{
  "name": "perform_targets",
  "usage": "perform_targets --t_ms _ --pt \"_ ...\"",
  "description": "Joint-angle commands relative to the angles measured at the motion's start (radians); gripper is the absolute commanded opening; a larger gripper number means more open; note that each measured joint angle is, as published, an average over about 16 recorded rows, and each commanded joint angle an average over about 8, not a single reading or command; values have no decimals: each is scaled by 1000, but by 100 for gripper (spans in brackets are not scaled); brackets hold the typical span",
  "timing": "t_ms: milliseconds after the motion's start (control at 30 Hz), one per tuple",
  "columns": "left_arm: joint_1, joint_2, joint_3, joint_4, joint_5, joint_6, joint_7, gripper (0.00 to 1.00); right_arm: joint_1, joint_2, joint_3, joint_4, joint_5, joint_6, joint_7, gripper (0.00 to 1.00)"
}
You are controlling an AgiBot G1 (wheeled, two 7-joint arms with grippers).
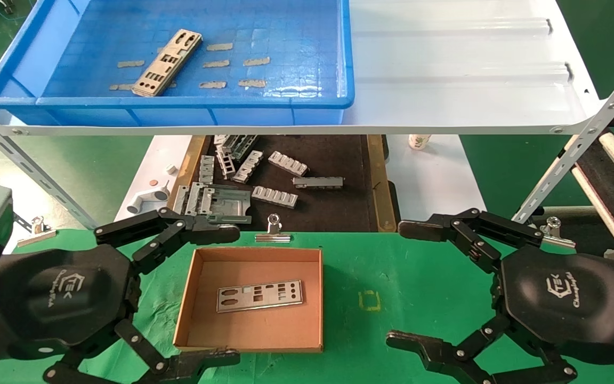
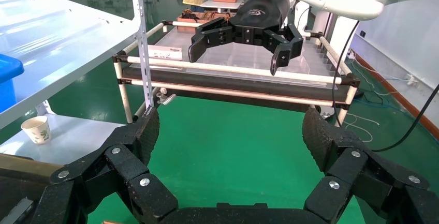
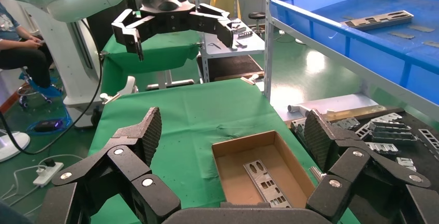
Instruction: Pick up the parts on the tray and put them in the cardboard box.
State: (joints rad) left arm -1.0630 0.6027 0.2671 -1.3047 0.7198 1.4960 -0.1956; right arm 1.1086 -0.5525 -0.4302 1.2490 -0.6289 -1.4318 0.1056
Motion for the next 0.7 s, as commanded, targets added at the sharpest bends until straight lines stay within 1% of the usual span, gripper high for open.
perform_targets --t_ms 33,700 --pt "-3 2 3 5 2 0 2 100 0 0 0 0 0 0 0 100" --pt "-11 9 12 21 11 -1 9 100 0 0 0 0 0 0 0 100"
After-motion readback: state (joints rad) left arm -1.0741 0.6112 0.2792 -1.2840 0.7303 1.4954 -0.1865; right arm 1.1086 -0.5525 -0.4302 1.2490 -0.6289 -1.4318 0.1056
